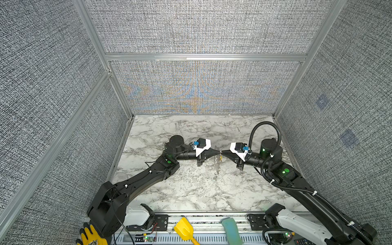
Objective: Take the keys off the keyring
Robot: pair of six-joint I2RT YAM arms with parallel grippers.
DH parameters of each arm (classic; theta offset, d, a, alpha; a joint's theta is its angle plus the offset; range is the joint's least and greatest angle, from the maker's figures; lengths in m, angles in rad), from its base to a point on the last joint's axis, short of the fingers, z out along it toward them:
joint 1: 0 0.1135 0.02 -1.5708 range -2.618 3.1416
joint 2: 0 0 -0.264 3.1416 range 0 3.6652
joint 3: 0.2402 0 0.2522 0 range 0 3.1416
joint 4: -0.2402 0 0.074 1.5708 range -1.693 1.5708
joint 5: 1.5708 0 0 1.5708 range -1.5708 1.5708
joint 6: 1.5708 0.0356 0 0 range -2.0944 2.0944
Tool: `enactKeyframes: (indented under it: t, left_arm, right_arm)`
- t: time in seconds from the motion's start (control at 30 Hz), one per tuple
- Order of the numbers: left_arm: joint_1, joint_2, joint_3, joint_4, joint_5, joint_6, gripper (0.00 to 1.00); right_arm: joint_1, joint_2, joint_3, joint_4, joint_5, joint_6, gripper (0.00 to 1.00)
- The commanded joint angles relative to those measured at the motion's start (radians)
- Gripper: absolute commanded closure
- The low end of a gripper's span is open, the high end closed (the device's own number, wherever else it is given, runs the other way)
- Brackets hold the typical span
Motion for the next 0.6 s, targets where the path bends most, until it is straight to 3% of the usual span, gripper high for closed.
enactKeyframes:
  t: [0.0, 0.27, 0.33, 0.43, 0.57]
  left_arm:
    - [0.002, -0.008, 0.008, 0.004, 0.015, 0.007, 1.0]
    - [0.001, -0.024, 0.047, -0.158, -0.058, 0.117, 1.0]
    - [0.001, -0.035, 0.07, -0.235, -0.096, 0.17, 0.78]
    - [-0.001, -0.058, 0.105, -0.361, -0.167, 0.268, 0.7]
    - [-0.015, -0.079, 0.137, -0.486, -0.246, 0.375, 0.69]
  right_arm:
    - [0.001, 0.003, 0.006, 0.014, -0.029, 0.007, 0.94]
    - [0.001, 0.003, 0.01, -0.015, -0.008, 0.002, 1.0]
    - [0.001, 0.006, 0.014, -0.025, -0.002, 0.004, 1.0]
    - [0.001, 0.013, 0.023, -0.042, 0.007, 0.004, 1.0]
    - [0.002, 0.022, 0.032, -0.062, 0.013, 0.0, 1.0]
